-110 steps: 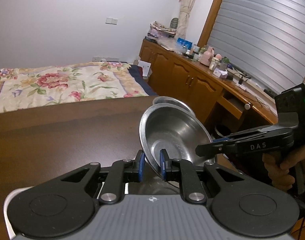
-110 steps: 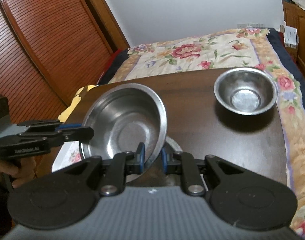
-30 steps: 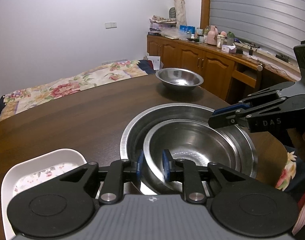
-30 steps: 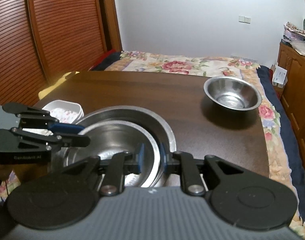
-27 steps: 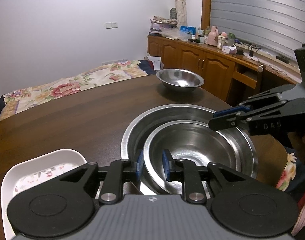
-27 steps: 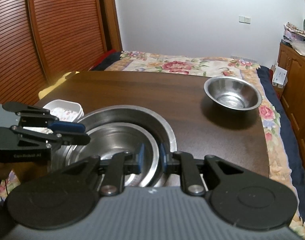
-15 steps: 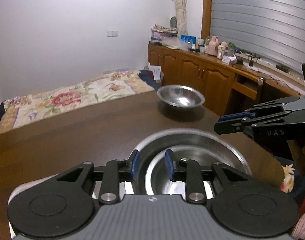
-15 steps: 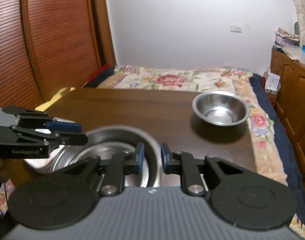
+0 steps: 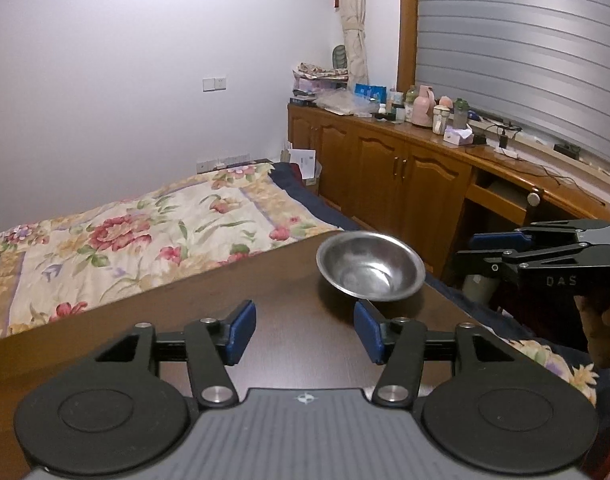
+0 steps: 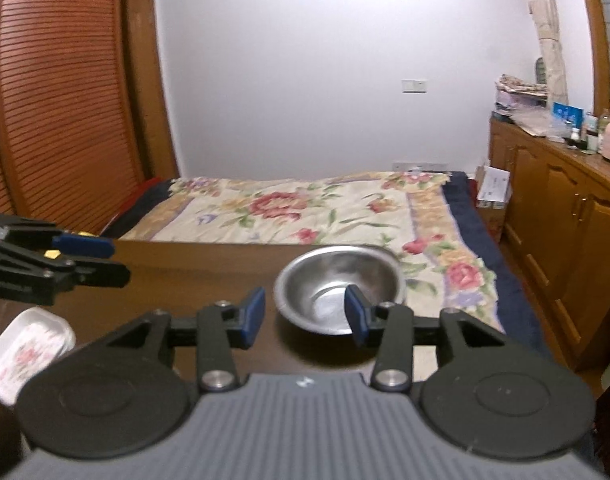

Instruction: Organize plates and bowls

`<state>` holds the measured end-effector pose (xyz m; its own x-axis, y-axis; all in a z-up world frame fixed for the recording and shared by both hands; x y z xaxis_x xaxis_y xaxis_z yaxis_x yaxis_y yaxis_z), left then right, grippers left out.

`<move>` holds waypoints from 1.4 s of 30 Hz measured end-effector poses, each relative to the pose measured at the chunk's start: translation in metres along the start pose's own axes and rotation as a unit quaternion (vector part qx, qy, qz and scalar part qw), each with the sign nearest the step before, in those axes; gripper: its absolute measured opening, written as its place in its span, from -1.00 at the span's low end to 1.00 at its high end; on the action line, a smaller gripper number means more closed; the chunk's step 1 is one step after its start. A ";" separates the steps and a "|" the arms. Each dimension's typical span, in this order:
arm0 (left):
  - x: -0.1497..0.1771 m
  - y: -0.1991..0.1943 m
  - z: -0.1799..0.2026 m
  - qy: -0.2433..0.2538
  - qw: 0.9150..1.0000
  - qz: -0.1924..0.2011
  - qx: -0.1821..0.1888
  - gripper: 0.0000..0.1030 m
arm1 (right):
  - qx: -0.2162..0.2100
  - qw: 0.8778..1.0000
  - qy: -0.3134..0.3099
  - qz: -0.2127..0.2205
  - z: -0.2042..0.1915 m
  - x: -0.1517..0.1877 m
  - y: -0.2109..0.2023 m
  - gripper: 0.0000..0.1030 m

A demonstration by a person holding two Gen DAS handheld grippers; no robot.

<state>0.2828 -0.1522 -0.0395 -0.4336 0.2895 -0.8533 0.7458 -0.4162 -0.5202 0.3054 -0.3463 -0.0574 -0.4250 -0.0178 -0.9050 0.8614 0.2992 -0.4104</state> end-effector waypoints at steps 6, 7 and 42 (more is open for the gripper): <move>-0.013 0.028 0.004 0.002 1.000 -0.014 0.003 0.12 | 0.017 1.000 0.020 0.000 0.034 -0.003 0.025 -0.10; -0.015 0.033 0.005 0.003 1.000 -0.018 0.004 0.12 | 0.019 1.000 0.024 -0.001 0.039 -0.001 0.029 -0.10; -0.007 0.162 0.031 -0.049 0.983 -0.149 0.100 -0.25 | -0.030 0.993 0.106 -0.048 0.067 0.032 0.083 -0.10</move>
Point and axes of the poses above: each gripper's, at about its wrist camera, not at the fingertips, and y roughly the way its jaws point, z to its right, x to its underside, the point moved 10 cm from there along y, roughly the way its jaws point, and after that the axes turned 6 degrees about -x, right-handed, at the moved point
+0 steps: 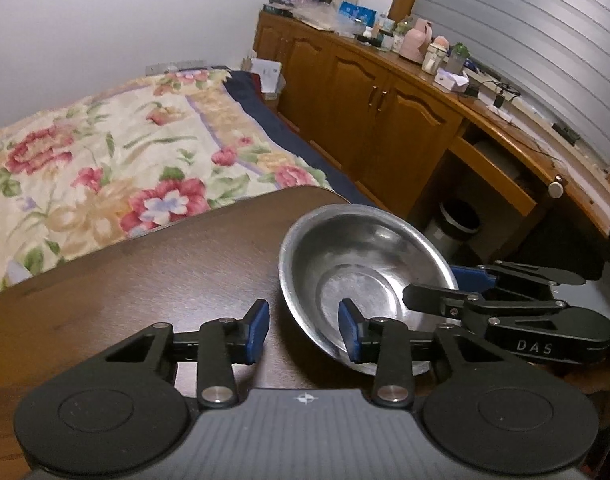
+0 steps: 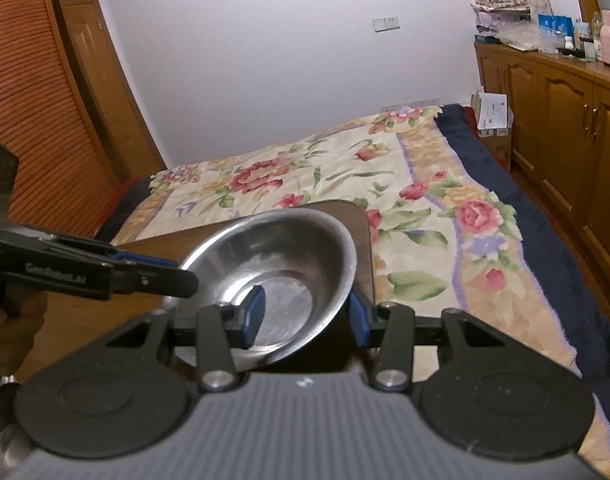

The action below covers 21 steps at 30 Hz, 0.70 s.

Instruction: Organize plates and bowls

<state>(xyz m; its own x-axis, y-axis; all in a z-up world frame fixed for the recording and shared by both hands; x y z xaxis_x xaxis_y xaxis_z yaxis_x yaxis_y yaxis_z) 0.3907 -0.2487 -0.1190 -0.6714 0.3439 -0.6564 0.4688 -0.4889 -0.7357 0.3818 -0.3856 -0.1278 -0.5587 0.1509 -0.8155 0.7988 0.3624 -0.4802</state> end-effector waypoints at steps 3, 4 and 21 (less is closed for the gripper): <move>0.001 0.002 -0.001 -0.002 1.000 -0.003 0.003 -0.25 | -0.005 1.000 0.001 -0.003 -0.002 0.001 0.001 -0.12; 0.001 0.003 -0.001 -0.003 1.000 -0.004 0.004 -0.28 | -0.005 1.000 0.001 -0.003 -0.003 0.002 0.001 -0.12; -0.007 -0.031 0.008 0.009 1.000 0.026 0.008 -0.56 | 0.003 1.000 -0.012 0.016 -0.015 -0.012 -0.019 -0.40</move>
Point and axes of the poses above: each gripper's, at about its wrist camera, not at the fingertips, and y roughly the way its jaws point, z to its right, x to its underside, the point moved 10 cm from there along y, roughly the way its jaws point, and after that the axes turned 6 degrees about -x, right-handed, at the moved point
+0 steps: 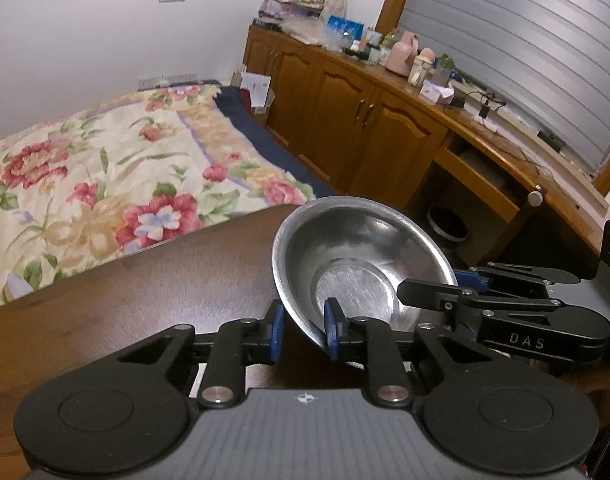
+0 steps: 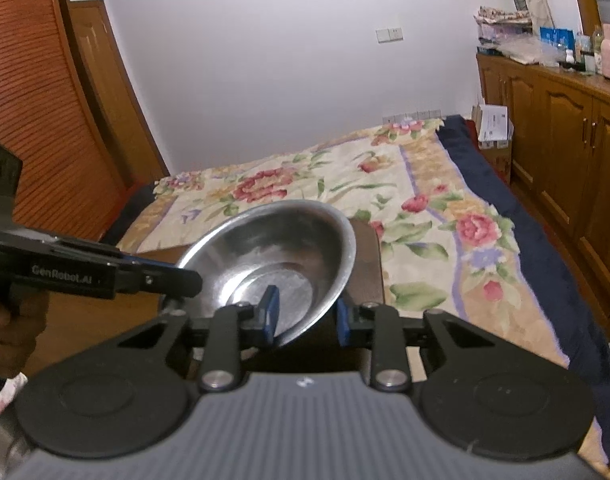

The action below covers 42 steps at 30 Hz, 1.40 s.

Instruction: Organize plates and bowls

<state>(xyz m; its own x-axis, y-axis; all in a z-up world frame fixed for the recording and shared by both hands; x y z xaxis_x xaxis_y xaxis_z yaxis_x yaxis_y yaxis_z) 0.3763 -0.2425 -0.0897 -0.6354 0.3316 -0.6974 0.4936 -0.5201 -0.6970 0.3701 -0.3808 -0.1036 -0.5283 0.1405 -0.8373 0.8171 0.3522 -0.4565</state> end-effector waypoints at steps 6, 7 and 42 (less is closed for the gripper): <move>-0.004 -0.022 0.006 0.006 1.000 0.016 0.001 -0.56 | 0.002 1.000 -0.010 0.014 -0.009 -0.011 -0.014 -0.40; -0.005 -0.025 0.006 0.007 1.000 0.019 0.001 -0.56 | 0.003 1.000 -0.013 0.016 -0.011 -0.012 -0.017 -0.40; 0.054 -0.142 0.013 0.026 0.997 0.075 0.001 -0.54 | 0.003 0.998 -0.038 0.053 -0.087 0.009 -0.071 -0.40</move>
Point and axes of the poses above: each gripper's, at about its wrist camera, not at the fingertips, and y roughly the way its jaws point, z to its right, x to its underside, the point moved 10 cm from there along y, roughly the way its jaws point, and after that the axes turned 6 degrees about -x, right-handed, at the moved point
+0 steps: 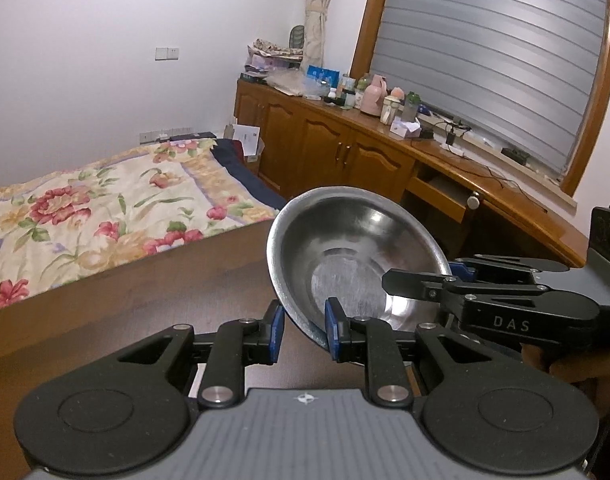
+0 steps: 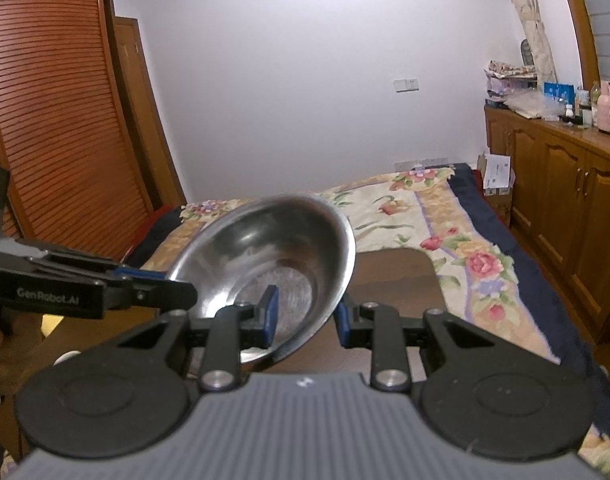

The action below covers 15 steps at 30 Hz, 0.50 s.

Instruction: Organize plates and bowls

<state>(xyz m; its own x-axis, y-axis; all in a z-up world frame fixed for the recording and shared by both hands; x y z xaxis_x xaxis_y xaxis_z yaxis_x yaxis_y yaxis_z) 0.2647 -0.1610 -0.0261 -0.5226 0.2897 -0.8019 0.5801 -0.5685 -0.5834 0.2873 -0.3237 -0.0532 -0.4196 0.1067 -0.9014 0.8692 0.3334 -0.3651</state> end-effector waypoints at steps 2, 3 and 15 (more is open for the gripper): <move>0.006 -0.004 -0.001 -0.001 1.000 -0.001 0.000 -0.54 | -0.003 1.000 0.003 -0.004 -0.004 0.006 0.000 -0.40; 0.009 -0.006 -0.002 -0.002 1.000 -0.001 0.000 -0.54 | -0.005 1.000 0.003 -0.007 -0.006 0.009 0.000 -0.40; 0.057 -0.026 -0.007 -0.003 1.000 -0.009 -0.003 -0.54 | -0.026 0.999 0.002 -0.042 -0.034 0.051 -0.005 -0.40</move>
<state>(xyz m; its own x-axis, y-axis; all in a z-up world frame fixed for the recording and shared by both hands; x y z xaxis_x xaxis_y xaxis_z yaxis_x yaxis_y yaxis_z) 0.2237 -0.1242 -0.0578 -0.5372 0.2954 -0.7900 0.5734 -0.5589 -0.5990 0.2525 -0.2878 -0.0894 -0.4914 0.0791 -0.8673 0.8162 0.3891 -0.4270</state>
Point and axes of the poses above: each gripper's, at about its wrist camera, not at the fingertips, and y roughly the way its jaws point, z to its right, x to its underside, the point moved 10 cm from there along y, roughly the way its jaws point, and after that the axes turned 6 degrees about -x, right-handed, at the moved point
